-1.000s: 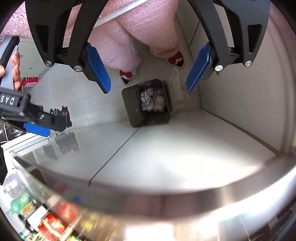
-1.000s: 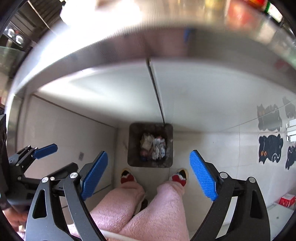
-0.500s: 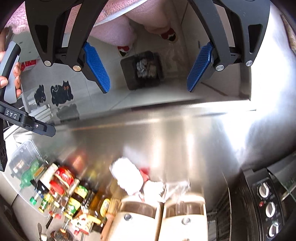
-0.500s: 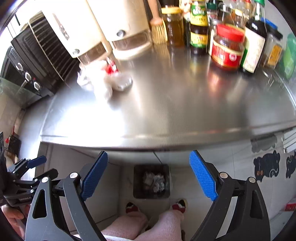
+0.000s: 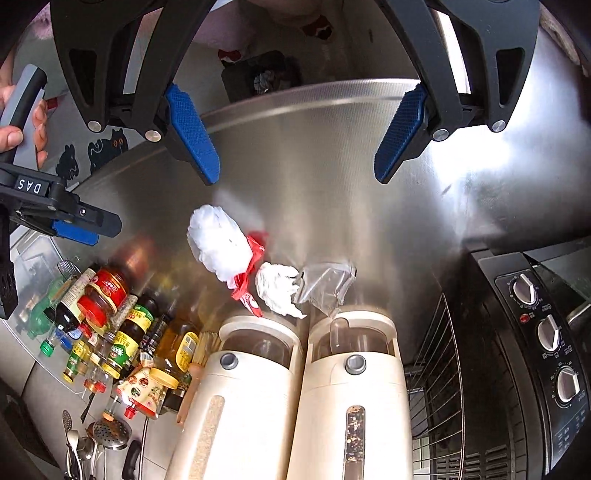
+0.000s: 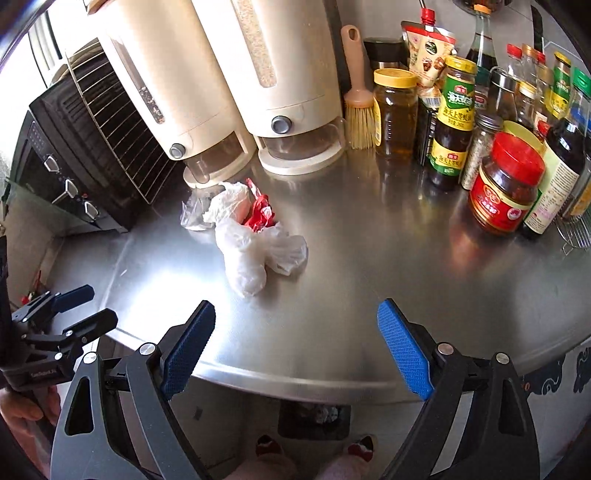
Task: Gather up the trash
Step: 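Raise both open tools back to the counter, then grasp the white plastic bag with the right tool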
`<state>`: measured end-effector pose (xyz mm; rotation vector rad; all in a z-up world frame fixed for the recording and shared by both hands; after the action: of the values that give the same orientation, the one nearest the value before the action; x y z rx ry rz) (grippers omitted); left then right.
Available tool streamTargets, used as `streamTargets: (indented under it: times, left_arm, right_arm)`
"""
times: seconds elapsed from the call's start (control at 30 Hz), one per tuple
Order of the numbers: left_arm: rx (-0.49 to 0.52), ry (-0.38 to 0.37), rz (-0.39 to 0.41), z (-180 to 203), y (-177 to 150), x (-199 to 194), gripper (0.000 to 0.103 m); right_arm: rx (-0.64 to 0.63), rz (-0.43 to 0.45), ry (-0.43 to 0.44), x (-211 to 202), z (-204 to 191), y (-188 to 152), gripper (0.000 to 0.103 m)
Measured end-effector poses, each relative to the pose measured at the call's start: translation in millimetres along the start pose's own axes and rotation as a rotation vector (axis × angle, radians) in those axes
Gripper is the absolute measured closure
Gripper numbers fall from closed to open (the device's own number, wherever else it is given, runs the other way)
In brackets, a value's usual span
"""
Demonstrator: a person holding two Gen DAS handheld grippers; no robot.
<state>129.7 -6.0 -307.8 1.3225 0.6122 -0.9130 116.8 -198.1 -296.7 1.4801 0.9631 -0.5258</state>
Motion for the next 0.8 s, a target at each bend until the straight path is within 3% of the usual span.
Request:
streamTargets:
  times: [0.17,0.4,0.8]
  left_arm:
    - [-0.007,0.014,0.009,-9,22,17,0.033]
    - [-0.009,-0.001,0.002,-14,44,45,0.043]
    - [-0.004,-0.01,-0.035,-23,77,103,0.043]
  right_arm:
    - [-0.027,-0.016,0.038,22,-13,10,0.026]
    - [-0.049,-0.056,0.075,54,-27,15,0.053]
    - [-0.085,-0.101,0.072,92,-36,19,0.057]
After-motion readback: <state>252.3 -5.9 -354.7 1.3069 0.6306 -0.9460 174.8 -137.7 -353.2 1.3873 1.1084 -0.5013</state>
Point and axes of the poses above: each gripper's, at about its wrist camera, not at the fingertips, and x roughly the way its jaws point, z to its right, y to its top, the point moved 9 cm from there along x, roughly the way its jaws point, and after that the axes turned 8 degrees about -x, right-handed, at the moved point
